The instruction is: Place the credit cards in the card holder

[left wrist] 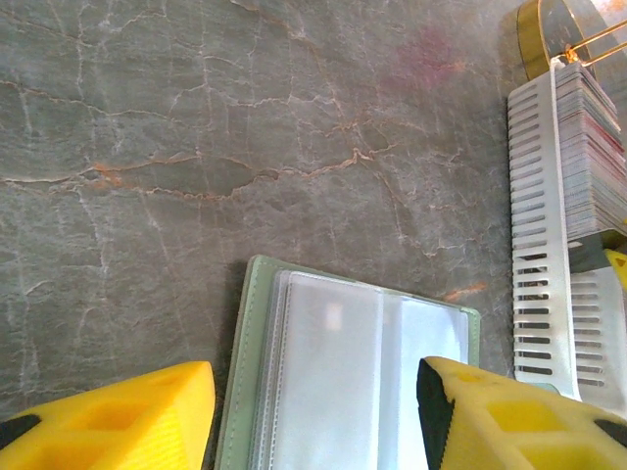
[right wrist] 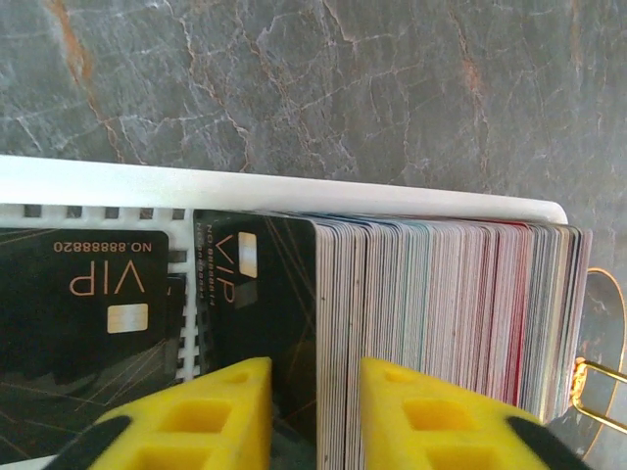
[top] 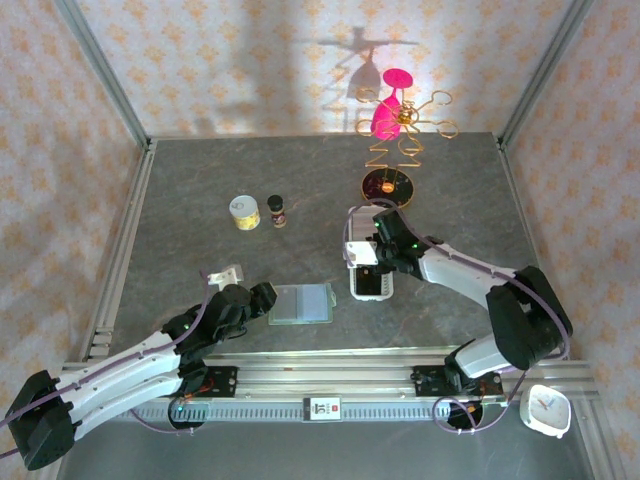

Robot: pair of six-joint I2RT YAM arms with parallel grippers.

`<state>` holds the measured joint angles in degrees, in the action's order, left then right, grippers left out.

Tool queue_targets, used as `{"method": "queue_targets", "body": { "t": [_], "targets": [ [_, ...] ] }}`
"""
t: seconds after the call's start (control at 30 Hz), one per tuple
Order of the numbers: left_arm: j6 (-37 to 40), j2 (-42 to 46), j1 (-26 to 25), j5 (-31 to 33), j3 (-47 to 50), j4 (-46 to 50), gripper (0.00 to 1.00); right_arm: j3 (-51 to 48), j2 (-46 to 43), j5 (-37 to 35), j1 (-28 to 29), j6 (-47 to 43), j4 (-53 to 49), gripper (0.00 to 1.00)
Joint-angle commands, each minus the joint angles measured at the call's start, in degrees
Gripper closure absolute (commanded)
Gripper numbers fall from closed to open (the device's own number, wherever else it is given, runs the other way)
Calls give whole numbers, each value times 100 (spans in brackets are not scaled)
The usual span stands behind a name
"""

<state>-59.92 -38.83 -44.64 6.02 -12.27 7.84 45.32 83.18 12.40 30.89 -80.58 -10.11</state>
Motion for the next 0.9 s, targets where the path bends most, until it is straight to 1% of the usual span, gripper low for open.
{"method": "queue_targets", "body": {
  "t": [0.0, 0.1, 0.33, 0.63, 0.87],
  "targets": [
    [-6, 24, -9, -60, 76, -85, 42, -41, -135, -61, 32, 7, -124, 76],
    [-11, 24, -11, -66, 77, -63, 42, -23, -135, -32, 46, 7, -160, 83],
    [-3, 19, -15, -23, 68, -63, 42, -4, -237, -102, 53, 14, -236, 92],
    [7, -45, -10, -45, 29, -85, 42, -14, -562, -89, 57, 159, -470, 93],
    [22, -68, -14, -67, 23, -131, 42, 49, -865, 256, 62, 529, -961, 94]
  ]
}}
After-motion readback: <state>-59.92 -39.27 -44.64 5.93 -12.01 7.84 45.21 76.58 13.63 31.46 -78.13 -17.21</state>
